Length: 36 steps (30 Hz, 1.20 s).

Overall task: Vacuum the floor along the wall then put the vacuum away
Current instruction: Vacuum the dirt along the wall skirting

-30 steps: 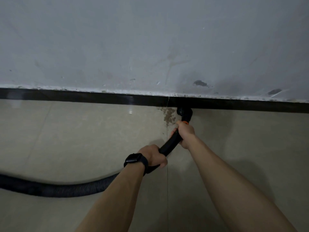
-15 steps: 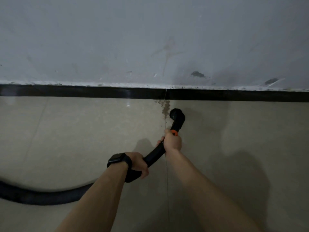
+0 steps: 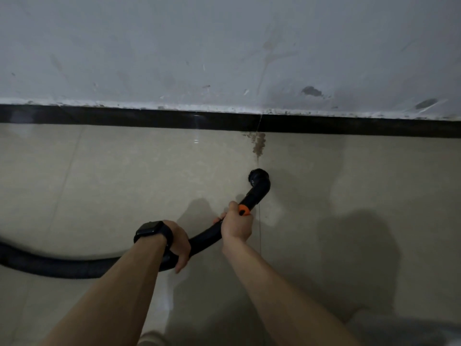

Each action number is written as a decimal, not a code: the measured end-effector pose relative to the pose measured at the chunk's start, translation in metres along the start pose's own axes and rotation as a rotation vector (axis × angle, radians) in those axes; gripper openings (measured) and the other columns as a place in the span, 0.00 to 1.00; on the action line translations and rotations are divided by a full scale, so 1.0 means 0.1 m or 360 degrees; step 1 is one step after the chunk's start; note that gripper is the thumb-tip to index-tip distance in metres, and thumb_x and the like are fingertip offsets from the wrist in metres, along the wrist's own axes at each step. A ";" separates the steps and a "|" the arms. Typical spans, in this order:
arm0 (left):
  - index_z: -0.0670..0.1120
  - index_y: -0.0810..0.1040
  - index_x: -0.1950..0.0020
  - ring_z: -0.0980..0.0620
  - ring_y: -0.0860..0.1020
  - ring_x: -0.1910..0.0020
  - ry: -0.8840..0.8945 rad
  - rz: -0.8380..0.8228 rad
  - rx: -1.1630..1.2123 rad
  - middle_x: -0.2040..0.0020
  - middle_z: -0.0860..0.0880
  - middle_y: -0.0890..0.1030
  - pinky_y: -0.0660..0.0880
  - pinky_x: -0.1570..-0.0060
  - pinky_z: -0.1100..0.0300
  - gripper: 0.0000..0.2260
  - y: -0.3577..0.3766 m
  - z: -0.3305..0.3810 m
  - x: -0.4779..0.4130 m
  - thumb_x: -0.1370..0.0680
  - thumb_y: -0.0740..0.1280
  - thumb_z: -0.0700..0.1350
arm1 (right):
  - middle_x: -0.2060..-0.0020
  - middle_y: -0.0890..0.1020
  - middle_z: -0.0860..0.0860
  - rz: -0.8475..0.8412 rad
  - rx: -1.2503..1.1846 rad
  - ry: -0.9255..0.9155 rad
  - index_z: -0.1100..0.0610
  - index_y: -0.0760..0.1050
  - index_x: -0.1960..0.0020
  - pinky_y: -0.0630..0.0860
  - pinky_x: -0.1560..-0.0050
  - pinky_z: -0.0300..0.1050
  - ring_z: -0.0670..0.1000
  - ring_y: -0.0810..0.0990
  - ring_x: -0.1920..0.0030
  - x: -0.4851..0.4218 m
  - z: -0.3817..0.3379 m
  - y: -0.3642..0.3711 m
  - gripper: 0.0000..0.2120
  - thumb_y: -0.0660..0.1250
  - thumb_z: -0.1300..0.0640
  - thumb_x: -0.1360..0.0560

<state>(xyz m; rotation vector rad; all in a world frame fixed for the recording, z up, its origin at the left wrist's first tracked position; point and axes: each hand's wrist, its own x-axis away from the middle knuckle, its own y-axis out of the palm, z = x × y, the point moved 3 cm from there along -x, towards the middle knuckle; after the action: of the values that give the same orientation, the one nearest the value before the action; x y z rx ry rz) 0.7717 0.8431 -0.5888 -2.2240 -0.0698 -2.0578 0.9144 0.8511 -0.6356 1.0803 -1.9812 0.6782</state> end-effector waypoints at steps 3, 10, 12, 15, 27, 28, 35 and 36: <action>0.42 0.79 0.35 0.46 0.79 0.50 -0.0011 0.0058 0.0027 0.46 0.46 0.81 0.75 0.52 0.58 0.23 -0.03 0.00 0.01 0.29 0.76 0.43 | 0.66 0.82 0.53 0.0015 -0.0006 -0.0003 0.60 0.73 0.42 0.77 0.70 0.43 0.49 0.80 0.76 0.02 -0.05 0.02 0.13 0.66 0.50 0.20; 0.44 0.81 0.49 0.45 0.81 0.52 0.0166 0.0448 0.0352 0.49 0.45 0.83 0.79 0.51 0.56 0.15 -0.29 0.24 0.05 0.35 0.75 0.41 | 0.67 0.79 0.53 0.0038 -0.0189 -0.0042 0.59 0.74 0.49 0.81 0.66 0.47 0.50 0.78 0.76 -0.20 -0.49 0.00 0.09 0.67 0.53 0.20; 0.44 0.82 0.46 0.44 0.81 0.50 0.0223 0.0512 0.0426 0.47 0.44 0.83 0.79 0.51 0.56 0.17 -0.35 0.34 0.06 0.35 0.74 0.40 | 0.66 0.79 0.54 0.0070 -0.0205 -0.0055 0.58 0.74 0.50 0.80 0.66 0.46 0.50 0.77 0.77 -0.29 -0.60 -0.04 0.09 0.67 0.52 0.20; 0.44 0.82 0.42 0.44 0.82 0.49 0.0273 0.0576 0.0481 0.47 0.44 0.83 0.79 0.52 0.56 0.20 -0.42 0.47 0.07 0.34 0.74 0.41 | 0.66 0.79 0.54 0.0052 -0.0210 -0.0046 0.59 0.74 0.52 0.80 0.65 0.46 0.50 0.77 0.77 -0.41 -0.73 -0.08 0.10 0.68 0.52 0.21; 0.42 0.82 0.49 0.42 0.83 0.49 0.0108 0.0090 0.0402 0.45 0.42 0.84 0.79 0.48 0.53 0.18 -0.32 0.42 -0.02 0.38 0.76 0.42 | 0.67 0.79 0.54 -0.0041 0.0062 -0.0045 0.63 0.76 0.46 0.79 0.70 0.43 0.50 0.78 0.78 -0.41 -0.61 0.00 0.13 0.68 0.53 0.21; 0.43 0.82 0.49 0.42 0.83 0.47 0.0086 0.0072 0.0369 0.44 0.42 0.84 0.79 0.46 0.53 0.18 -0.28 0.38 -0.04 0.38 0.76 0.42 | 0.67 0.79 0.54 -0.0043 0.0039 -0.0050 0.63 0.76 0.44 0.78 0.71 0.42 0.49 0.78 0.79 -0.39 -0.54 0.01 0.14 0.68 0.53 0.21; 0.45 0.82 0.55 0.44 0.83 0.52 0.0079 0.0251 0.0420 0.50 0.45 0.85 0.79 0.51 0.56 0.13 -0.30 0.23 -0.05 0.38 0.76 0.41 | 0.67 0.79 0.53 -0.0108 -0.0064 -0.0025 0.63 0.75 0.42 0.78 0.70 0.42 0.50 0.78 0.76 -0.36 -0.46 0.12 0.15 0.68 0.53 0.21; 0.45 0.82 0.54 0.45 0.82 0.55 0.0092 0.0297 0.0449 0.52 0.46 0.84 0.78 0.53 0.57 0.13 -0.32 0.25 -0.04 0.38 0.75 0.41 | 0.68 0.78 0.53 -0.0120 -0.0073 -0.0022 0.63 0.76 0.44 0.78 0.69 0.43 0.51 0.78 0.77 -0.37 -0.51 0.12 0.13 0.68 0.53 0.21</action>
<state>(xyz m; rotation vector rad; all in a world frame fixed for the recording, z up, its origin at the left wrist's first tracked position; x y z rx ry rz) 0.7931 0.8776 -0.5930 -1.9262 -0.1337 -1.8815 0.9357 0.9112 -0.6385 1.1285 -1.9481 0.5843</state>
